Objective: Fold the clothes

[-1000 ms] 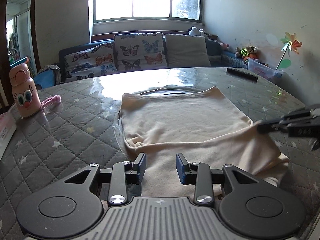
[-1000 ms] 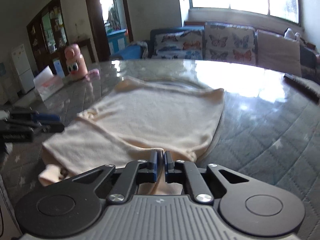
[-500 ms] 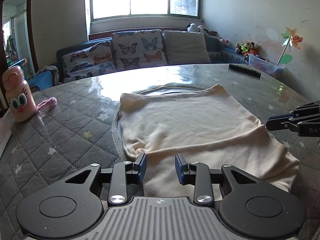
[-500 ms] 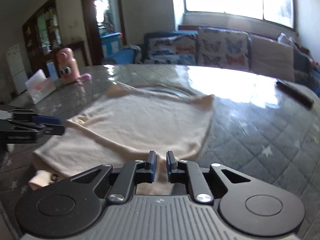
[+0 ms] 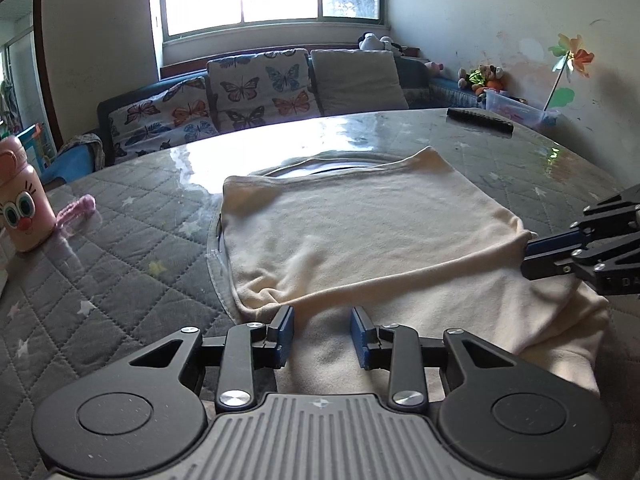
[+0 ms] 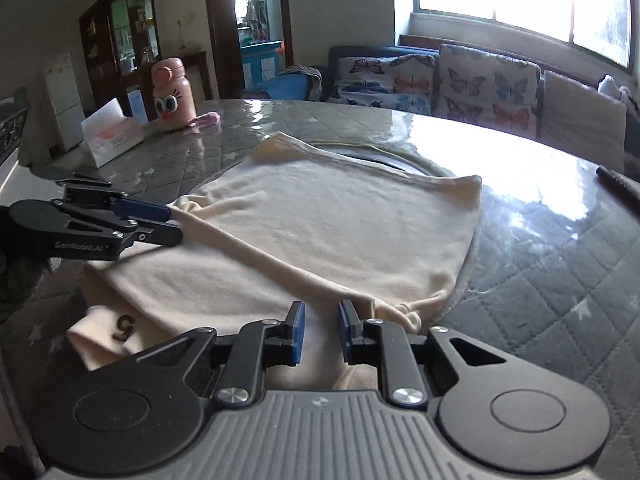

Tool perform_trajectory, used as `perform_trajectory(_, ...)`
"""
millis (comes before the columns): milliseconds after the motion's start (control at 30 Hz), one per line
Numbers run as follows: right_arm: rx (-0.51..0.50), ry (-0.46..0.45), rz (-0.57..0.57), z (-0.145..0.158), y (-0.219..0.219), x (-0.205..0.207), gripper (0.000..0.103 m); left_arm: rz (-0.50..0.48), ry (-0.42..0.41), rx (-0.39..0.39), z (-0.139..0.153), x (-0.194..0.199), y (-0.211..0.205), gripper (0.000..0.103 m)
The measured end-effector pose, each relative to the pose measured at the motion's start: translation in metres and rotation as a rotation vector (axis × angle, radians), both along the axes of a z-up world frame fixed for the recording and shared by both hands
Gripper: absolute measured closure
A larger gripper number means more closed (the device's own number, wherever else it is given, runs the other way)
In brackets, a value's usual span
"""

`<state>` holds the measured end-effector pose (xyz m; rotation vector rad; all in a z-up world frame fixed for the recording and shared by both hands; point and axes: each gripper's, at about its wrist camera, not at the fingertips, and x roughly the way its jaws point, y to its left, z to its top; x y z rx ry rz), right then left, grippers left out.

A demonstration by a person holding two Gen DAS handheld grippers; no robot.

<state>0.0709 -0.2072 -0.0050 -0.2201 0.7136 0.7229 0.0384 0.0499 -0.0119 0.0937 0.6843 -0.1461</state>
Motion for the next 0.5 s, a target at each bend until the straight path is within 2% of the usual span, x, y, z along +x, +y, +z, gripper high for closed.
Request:
perform_trajectory(200, -0.041, -0.019, 0.062, 0.003, -0.009, -0.023, 0.084, -0.060, -0.027, 0.045, 0.010, -0.030, -0.004, 0.069)
perform_trajectory(500, -0.054, -0.025, 0.090, 0.002, -0.014, -0.033, 0.083, -0.246, -0.046, 0.224, 0.009, -0.088, -0.020, 0.064)
